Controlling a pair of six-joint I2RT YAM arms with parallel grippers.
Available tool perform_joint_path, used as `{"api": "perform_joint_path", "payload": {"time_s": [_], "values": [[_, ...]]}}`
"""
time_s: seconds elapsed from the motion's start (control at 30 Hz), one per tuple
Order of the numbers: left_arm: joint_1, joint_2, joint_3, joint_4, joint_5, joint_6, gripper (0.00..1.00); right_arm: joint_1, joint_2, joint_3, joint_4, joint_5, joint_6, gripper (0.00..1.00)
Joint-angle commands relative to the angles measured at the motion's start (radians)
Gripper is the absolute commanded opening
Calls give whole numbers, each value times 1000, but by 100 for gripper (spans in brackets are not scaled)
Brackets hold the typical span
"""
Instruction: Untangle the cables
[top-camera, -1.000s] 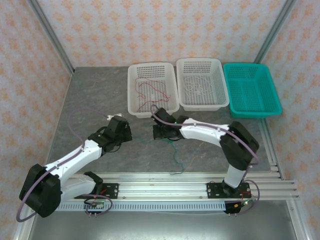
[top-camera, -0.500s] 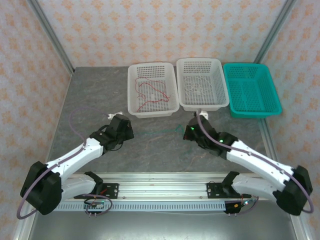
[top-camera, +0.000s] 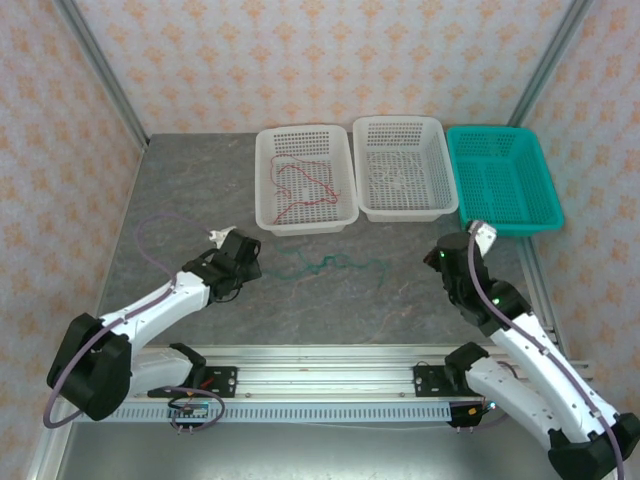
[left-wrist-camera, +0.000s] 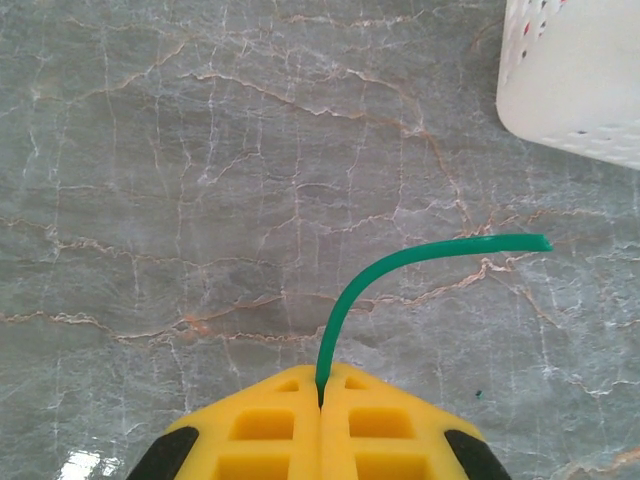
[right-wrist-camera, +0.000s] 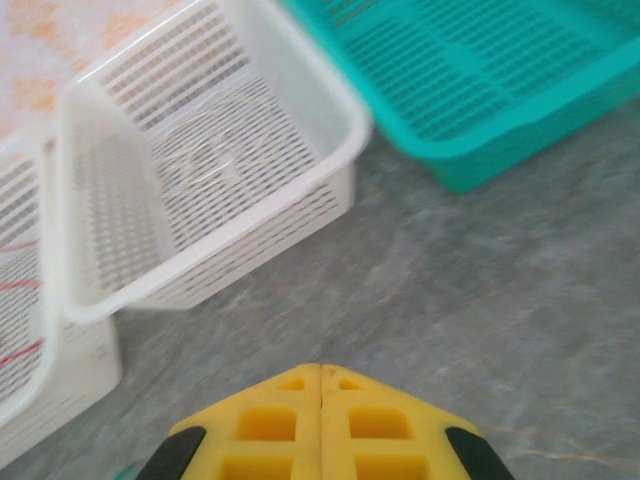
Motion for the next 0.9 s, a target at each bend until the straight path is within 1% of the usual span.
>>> {"api": "perform_joint_path", "payload": {"time_s": [0.0, 0.03, 0.07, 0.1, 0.17, 0.23, 0.3, 0.33, 0.4, 0.47, 0.57, 0.63, 0.73, 0.83, 0.87], "values": [[-1, 12, -23, 55, 58, 32, 0, 50, 109, -61, 324, -458, -79, 8], [-1, 13, -33, 96, 108, 51, 0, 94, 150, -69, 386, -490, -74, 12], [-2, 11, -44, 160, 177, 72, 0, 167, 198, -72, 448, -487, -96, 16], [-5, 12, -53, 206, 234, 82, 0, 241, 245, -72, 497, -463, -148, 20], [-15, 18, -59, 254, 306, 103, 0, 349, 332, -61, 549, -411, -270, 28], [-30, 35, -47, 254, 340, 128, 0, 385, 409, -58, 595, -387, -344, 36], [-46, 55, -29, 232, 338, 148, 0, 385, 488, -80, 671, -346, -383, 48], [-50, 63, -25, 227, 335, 153, 0, 385, 519, -101, 729, -358, -430, 50], [-55, 76, -21, 229, 333, 153, 0, 385, 578, -139, 853, -411, -523, 53], [-57, 84, -20, 236, 335, 145, 0, 385, 641, -148, 928, -462, -570, 55], [-62, 89, -16, 235, 333, 136, 0, 385, 732, -103, 909, -545, -633, 55], [-64, 87, -16, 235, 330, 135, 0, 385, 782, -66, 868, -539, -638, 55], [-65, 84, -16, 231, 323, 136, 0, 386, 841, -69, 920, -525, -627, 55], [-65, 82, -13, 226, 321, 138, 0, 385, 882, -75, 975, -516, -595, 48], [-66, 82, -12, 222, 319, 139, 0, 385, 888, -70, 970, -517, -590, 42]]}}
